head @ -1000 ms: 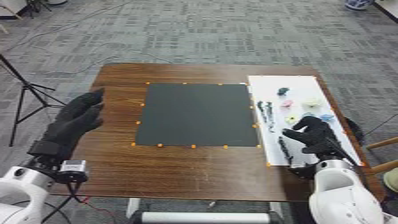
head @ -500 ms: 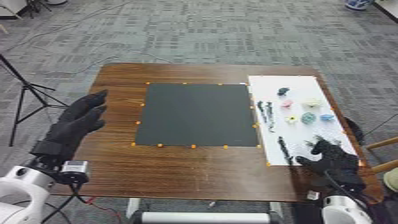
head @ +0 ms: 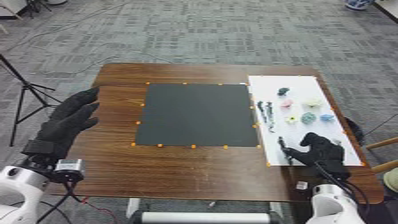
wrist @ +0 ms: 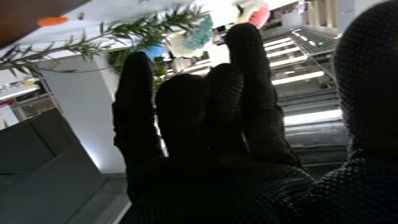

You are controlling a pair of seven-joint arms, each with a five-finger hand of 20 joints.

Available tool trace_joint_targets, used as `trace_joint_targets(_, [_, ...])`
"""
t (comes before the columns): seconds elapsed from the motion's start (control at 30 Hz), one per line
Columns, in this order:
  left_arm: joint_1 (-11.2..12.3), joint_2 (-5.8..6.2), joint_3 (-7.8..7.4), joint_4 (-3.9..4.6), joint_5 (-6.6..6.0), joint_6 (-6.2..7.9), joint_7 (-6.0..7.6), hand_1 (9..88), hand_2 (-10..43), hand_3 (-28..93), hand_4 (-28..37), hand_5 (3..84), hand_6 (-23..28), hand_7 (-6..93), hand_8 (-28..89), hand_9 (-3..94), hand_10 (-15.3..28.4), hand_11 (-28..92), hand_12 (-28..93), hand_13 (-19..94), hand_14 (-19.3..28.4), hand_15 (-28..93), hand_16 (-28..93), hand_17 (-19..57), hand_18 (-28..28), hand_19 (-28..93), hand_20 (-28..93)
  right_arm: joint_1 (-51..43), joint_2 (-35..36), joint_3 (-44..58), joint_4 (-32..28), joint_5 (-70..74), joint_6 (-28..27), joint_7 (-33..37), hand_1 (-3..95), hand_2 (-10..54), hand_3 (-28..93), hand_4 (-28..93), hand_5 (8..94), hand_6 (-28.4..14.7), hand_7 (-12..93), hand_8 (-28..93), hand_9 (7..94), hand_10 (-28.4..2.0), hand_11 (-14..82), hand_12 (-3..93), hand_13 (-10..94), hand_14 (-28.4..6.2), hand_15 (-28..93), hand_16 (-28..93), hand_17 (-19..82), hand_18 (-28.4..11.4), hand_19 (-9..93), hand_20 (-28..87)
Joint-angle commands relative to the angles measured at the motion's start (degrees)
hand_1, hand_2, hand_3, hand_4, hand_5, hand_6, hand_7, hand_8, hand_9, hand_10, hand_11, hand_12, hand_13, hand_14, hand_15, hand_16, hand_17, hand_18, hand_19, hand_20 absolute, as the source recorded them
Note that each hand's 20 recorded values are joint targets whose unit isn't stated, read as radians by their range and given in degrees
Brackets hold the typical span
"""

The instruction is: Arrange flowers

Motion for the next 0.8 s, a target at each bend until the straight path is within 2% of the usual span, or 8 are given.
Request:
trace_joint_targets(0.03, [0.6, -0.07, -0.51, -0.40, -0.88, 0.95, 0.89, 39.5, -7.6, 36, -28.2, 14.9, 0.7, 24.3, -11, 8.4, 6.8, 23, 19, 2, 9.1, 39, -7, -11.2, 20.8, 36, 9, -0.5, -0.8, 0.5, 2.3, 2.9, -5.6, -1.4, 34.5, -9.5, 63, -28, 43.9, -3.6, 60, -23, 46.8, -14.4, 71.6, 58.5, 48, -14.6, 85, 44, 20, -19.5, 72, 41])
trace_joint_targets(0.17, [0.9, 0.05, -0.94, -0.47, -0.70, 0.85, 0.88, 38.9, -7.8, 37, -28.2, 15.2, 0.9, 24.3, -11, 8.6, 6.9, 23, 19, 2, 9.2, 40, -7, -11.1, 20.7, 36, 9, -3.2, -0.4, 1.9, 0.4, 2.4, -5.7, -1.7, 33.9, -9.5, 63, -28, 42.7, -3.9, 61, -23, 46.0, -14.7, 71.3, 58.0, 47, -14.8, 84, 43, 20, -19.5, 72, 40])
trace_joint_targets(0.4, [1.5, 0.42, -2.11, -0.68, -0.92, 1.30, 1.19, 38.4, -7.8, 38, -28.2, 15.4, 0.9, 24.2, -11, 8.8, 6.8, 24, 19, 2, 9.2, 40, -7, -11.0, 20.7, 36, 9, -4.8, 1.2, 2.5, -2.5, 4.3, -10.9, -4.9, 33.0, -9.5, 63, -28, 44.1, -3.8, 63, -24, 45.8, -14.7, 71.2, 57.7, 47, -15.1, 84, 43, 20, -19.7, 72, 40])
trace_joint_targets(0.5, [1.3, 0.57, -2.32, -0.62, -0.85, 0.96, 1.04, 38.2, -7.9, 38, -28.3, 15.4, 0.8, 24.1, -11, 8.8, 6.9, 24, 19, 2, 9.2, 40, -7, -11.1, 20.7, 36, 9, -5.2, 2.6, 2.8, -3.5, 5.3, -12.4, -6.5, 32.5, -9.5, 63, -28, 44.7, -3.8, 64, -24, 46.0, -14.8, 71.1, 57.1, 47, -15.2, 84, 43, 20, -19.8, 72, 40])
trace_joint_targets(0.57, [1.4, 0.58, -2.54, -0.65, -0.55, 0.74, 0.58, 37.2, -8.0, 40, -28.3, 15.4, 0.8, 24.1, -11, 8.8, 6.9, 24, 19, 2, 9.2, 40, -7, -11.0, 20.7, 36, 9, -4.2, 3.4, 1.8, -3.4, 5.7, -13.4, -7.2, 32.4, -9.5, 63, -28, 44.9, -3.7, 64, -24, 46.2, -14.7, 71.2, 56.8, 47, -15.2, 84, 42, 20, -19.7, 72, 40])
trace_joint_targets(0.67, [1.3, 0.54, -2.27, -0.57, -1.12, 0.99, 0.65, 36.7, -8.3, 42, -28.3, 15.4, 0.8, 24.2, -11, 8.7, 6.9, 24, 19, 2, 9.3, 40, -7, -11.1, 20.7, 36, 9, -1.3, 4.8, -0.7, -2.2, 5.7, -15.6, -7.7, 31.0, -9.5, 65, -28, 45.5, -3.7, 64, -24, 47.0, -14.7, 71.0, 56.7, 48, -15.1, 84, 42, 20, -19.8, 72, 40])
trace_joint_targets(0.8, [1.3, 0.68, -2.11, -0.59, -0.89, 1.00, 0.63, 36.9, -8.2, 42, -28.3, 15.4, 0.8, 24.2, -11, 8.7, 6.9, 24, 19, 2, 9.2, 40, -7, -11.1, 20.6, 36, 9, 4.0, 6.8, -5.9, 1.0, 6.2, -16.2, -7.3, 29.6, -9.5, 69, -28, 47.4, -3.3, 65, -24, 48.9, -14.5, 71.0, 56.4, 50, -14.9, 84, 42, 21, -19.8, 72, 40])
